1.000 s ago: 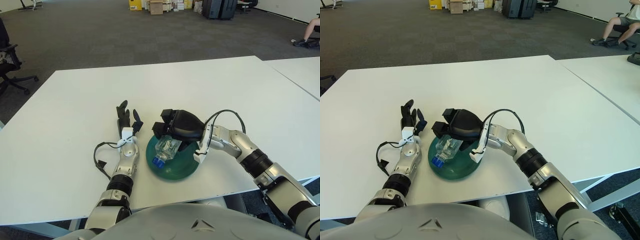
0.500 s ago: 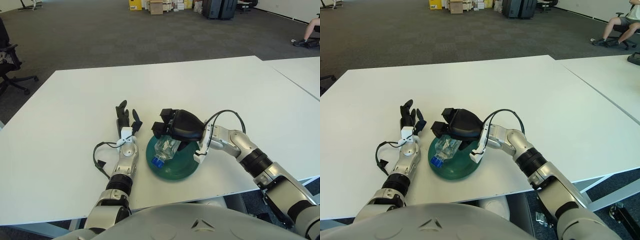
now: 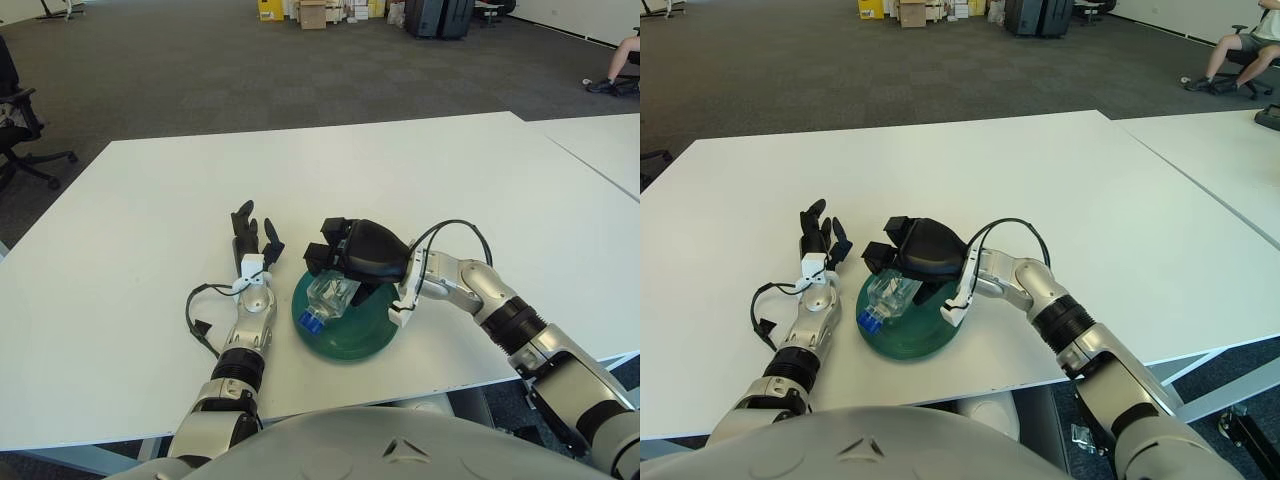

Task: Put the bottle into the plate.

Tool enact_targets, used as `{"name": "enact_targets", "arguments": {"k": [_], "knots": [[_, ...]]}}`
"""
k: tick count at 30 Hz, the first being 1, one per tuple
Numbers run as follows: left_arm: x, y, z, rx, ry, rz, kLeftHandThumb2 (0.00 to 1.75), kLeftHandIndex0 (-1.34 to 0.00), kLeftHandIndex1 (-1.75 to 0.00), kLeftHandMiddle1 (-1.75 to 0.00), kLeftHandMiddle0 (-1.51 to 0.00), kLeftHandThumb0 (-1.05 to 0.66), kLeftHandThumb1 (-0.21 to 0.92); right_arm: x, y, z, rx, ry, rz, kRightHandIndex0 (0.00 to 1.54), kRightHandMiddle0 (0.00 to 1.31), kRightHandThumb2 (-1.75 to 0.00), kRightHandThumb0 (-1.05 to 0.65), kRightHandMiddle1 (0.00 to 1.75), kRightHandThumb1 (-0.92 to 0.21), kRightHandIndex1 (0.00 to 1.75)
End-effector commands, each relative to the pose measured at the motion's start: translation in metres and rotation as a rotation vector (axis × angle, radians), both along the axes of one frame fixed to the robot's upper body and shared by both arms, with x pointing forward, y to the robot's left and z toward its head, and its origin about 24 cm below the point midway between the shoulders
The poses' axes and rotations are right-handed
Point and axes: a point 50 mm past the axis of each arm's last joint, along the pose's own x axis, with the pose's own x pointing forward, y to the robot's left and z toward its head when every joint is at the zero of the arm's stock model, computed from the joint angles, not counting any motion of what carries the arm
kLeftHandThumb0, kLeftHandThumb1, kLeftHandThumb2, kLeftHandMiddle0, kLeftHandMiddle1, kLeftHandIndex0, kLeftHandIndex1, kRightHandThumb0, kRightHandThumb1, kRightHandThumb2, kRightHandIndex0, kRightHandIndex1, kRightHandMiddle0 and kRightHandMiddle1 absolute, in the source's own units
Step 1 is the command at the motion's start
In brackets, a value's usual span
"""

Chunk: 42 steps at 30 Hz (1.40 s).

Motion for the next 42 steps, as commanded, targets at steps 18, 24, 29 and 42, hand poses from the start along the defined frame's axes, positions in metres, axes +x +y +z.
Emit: {"name": "enact_targets", "arguments": {"k": [18,24,29,42], "knots": [[0.0049,0.0018,0.0052,0.014,-0.02,-0.002,0.87,0.0,-0.75,0.0,-0.37,-0.76,0.92,0.0042,-0.0016,0.008,0.04,-0.03,-0.024,0.75,0.37,-0.89,-0.4,1.75,-0.65,1.75],[0.0045,0.0019,0.0057,0.016,-0.023,-0.002,0.88,0.0,-0.74,0.0,-0.36,-0.76,0.92,0.0041,-0.002,0.0074,0.04,-0.024,-0.025,0.74,0.36,-0.88,-0.4,1.75,-0.66,1.75],[0.0042,0.0016,0.0058,0.013,-0.024,-0.002,0.88,0.0,-0.7,0.0,-0.34,-0.77,0.92,0.0042,-0.0024,0.0069,0.042,-0.015,-0.026,0.73,0.36,-0.87,-0.4,1.75,-0.67,1.75],[0.0033,0.0015,0.0064,0.004,-0.034,0.001,0.87,0.0,-0.69,-0.01,-0.35,-0.76,0.92,0.0038,-0.0027,0.0059,0.043,0.002,-0.029,0.74,0.36,-0.87,-0.4,1.75,-0.67,1.75]]}}
